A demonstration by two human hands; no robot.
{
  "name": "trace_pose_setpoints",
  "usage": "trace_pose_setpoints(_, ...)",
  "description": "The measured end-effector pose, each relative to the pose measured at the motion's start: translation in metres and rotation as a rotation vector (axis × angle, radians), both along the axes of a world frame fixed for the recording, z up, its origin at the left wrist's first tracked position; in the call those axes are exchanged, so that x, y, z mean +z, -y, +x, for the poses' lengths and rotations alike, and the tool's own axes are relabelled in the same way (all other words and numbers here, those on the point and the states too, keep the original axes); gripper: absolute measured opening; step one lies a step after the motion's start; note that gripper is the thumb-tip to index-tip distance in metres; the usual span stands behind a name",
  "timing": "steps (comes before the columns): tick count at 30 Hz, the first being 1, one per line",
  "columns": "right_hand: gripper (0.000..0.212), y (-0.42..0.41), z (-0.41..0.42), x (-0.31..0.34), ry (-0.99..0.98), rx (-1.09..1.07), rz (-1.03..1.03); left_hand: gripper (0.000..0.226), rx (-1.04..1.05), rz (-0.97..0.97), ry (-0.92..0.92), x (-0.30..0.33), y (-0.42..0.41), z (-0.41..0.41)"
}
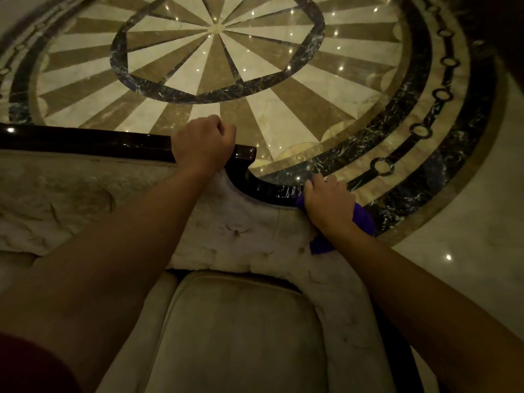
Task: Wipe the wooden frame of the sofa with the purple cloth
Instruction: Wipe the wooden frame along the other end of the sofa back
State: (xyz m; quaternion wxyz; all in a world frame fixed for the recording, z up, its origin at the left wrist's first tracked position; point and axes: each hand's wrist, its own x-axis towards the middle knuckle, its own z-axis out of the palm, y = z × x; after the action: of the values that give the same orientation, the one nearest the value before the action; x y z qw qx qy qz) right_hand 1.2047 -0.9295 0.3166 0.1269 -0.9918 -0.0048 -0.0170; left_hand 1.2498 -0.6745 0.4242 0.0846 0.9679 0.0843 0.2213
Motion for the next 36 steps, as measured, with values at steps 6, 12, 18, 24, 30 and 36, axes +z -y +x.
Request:
trace_pose_setpoints(6,0.066,0.044,-0.067,-0.015,-0.049,-0.131,-0.163,0.048,0.001,-0.01,-0.063,0.006,0.009,-0.027)
trace_pose_setpoints(12,0.082,0.092,-0.142,-0.032,-0.279,-0.224,-0.118,0.055,-0.115,-0.155,-0.08,-0.037,0.048,-0.161)
trace_pose_setpoints(18,0.082,0.136,-0.277,-0.06,-0.511,-0.271,-0.252,0.051,-0.02,-0.528,-0.329,-0.097,0.087,-0.295)
trace_pose_setpoints(24,0.055,0.164,-0.33,-0.033,-0.77,-0.245,-0.173,0.035,0.079,-0.735,-0.604,-0.116,0.138,-0.411)
trace_pose_setpoints(30,0.074,0.159,-0.351,0.038,-1.375,-0.113,0.119,0.013,0.043,-1.181,-0.904,-0.088,0.163,-0.472)
trace_pose_setpoints(36,0.064,0.071,-0.377,0.099,-0.899,0.16,0.446,0.034,-0.036,-1.388,-0.762,-0.033,0.142,-0.509)
